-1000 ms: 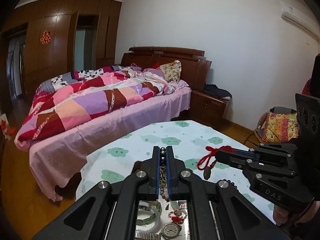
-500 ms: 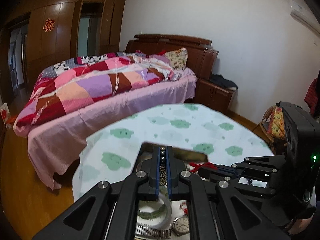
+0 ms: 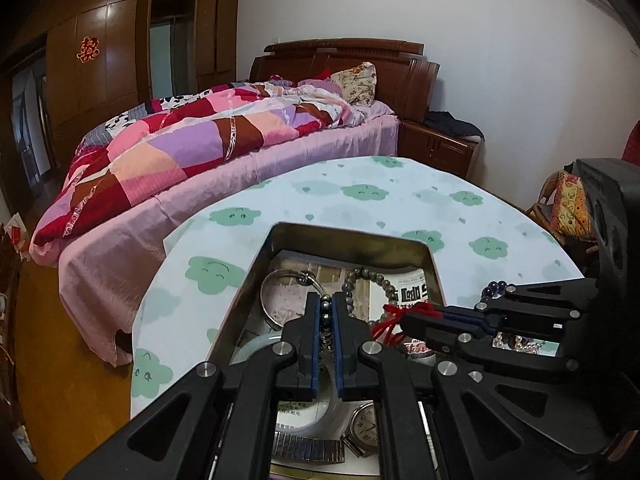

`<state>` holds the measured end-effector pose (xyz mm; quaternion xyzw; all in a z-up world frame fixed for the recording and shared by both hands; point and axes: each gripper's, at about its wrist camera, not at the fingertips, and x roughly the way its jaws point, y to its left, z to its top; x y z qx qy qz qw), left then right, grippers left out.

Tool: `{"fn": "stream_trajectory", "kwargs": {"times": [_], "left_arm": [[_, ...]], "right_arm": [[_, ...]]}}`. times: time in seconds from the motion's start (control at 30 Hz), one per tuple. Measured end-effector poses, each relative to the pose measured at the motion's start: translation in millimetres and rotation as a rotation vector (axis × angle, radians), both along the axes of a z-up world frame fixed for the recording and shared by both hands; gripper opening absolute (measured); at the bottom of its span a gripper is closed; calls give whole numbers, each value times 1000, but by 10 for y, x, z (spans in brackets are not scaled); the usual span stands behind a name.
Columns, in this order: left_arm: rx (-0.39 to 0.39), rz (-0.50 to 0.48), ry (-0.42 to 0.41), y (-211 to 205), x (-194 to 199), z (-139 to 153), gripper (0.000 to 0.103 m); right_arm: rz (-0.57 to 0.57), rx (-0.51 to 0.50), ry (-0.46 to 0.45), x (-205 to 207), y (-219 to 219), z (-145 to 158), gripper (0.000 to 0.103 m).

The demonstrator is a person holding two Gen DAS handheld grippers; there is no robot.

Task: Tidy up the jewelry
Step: 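Carry the pearl necklace and red cord over the tin and open both tools, then grasp the second pearl strand with the left tool while the right approaches the bead bracelet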

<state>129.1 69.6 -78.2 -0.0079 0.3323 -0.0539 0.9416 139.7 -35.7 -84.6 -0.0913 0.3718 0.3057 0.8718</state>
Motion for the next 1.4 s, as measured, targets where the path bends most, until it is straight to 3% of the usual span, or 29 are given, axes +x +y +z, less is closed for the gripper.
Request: {"fn": "stream_trajectory", "kwargs": {"times": [0.4,0.5,0.53,0.6,0.63,0.67,0.83,1.4], "left_arm": [[-11,14,20,45,6,-90,5],[-26,4,16,42,-7,-71,6],[-26,-1,16,34,-9,-63,11],[-7,10,16,7,-17,-42,40],[-2,19,2,9,-37,-24,64],[-2,24,-17,10,-62,-5,75],[1,28,-32,15,-87,33,75],[7,45,-23,-58,-99,61,75]], "right_arm": [[-13,-2,1,-12,-6,-56,7],[-14,0,-7,-22,-5,-50,16],[-13,3,-12,-31,-7,-43,23],[-10,11,-26,-48,-18,-24,38],[-10,12,-36,-58,-20,-13,45],[-13,9,-44,-67,-20,-3,47],[-34,2,-55,-82,-76,-7,57],[-96,41,-44,-82,-385,-22,61]]}}
